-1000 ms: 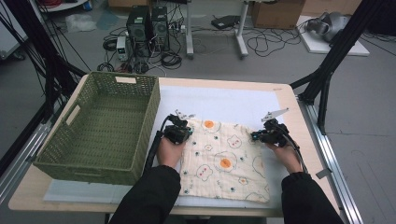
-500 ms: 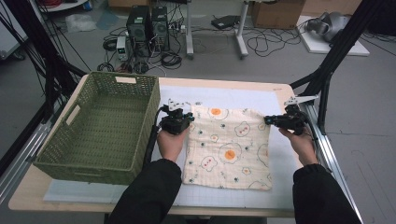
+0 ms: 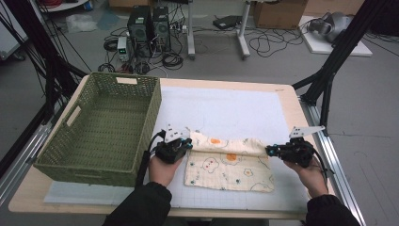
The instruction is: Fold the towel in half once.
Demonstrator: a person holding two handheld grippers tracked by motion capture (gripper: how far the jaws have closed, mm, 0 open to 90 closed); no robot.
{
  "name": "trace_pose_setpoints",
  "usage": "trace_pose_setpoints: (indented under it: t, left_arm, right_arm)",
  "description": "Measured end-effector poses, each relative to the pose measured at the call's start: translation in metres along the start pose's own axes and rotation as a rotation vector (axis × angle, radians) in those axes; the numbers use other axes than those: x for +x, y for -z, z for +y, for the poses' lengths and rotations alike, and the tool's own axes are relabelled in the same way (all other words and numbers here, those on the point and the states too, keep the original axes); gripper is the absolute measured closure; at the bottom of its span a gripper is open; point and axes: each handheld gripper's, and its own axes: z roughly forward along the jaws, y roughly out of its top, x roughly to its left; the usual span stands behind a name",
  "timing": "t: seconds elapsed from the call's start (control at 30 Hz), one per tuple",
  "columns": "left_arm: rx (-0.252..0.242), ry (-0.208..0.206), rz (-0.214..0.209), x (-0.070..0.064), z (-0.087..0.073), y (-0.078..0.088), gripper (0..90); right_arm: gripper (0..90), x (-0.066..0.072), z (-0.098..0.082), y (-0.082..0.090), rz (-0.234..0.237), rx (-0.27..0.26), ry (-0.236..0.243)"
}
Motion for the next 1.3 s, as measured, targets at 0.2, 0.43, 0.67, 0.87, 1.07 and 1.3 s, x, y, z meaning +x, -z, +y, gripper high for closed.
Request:
trace_pose_setpoints:
  t: [0.2, 0.43, 0.67, 0.87, 1.07, 1.3]
  left_arm:
    - [0.057, 0.031, -0.055, 0.001, -0.003, 0.005, 67.0]
    - [0.042, 0.047, -0.009, 0.006, 0.018, -0.006, 59.0]
    - [0.143, 0.059, -0.030, 0.005, 0.017, -0.042, 82.2]
    - [0.125, 0.016, -0.013, 0.002, 0.019, -0.034, 89.6]
    - [0.033, 0.001, -0.049, -0.006, 0.022, -0.007, 89.6]
    - [0.008, -0.025, -0.115, -0.022, 0.007, 0.034, 83.9]
  right_arm:
    - [64.0, 0.006, -0.016, -0.005, 0.030, 0.060, -0.015]
    - [51.6, -0.005, 0.005, 0.003, -0.019, -0.029, -0.054]
    - [64.3, -0.005, 0.013, -0.029, 0.025, 0.057, -0.021]
    - [83.2, -0.003, 0.012, -0.033, 0.050, 0.102, 0.016]
    - [84.3, 0.008, 0.014, -0.013, 0.046, 0.024, 0.046]
    - [78.4, 0.037, -0.005, 0.003, 0.092, 0.021, 0.080]
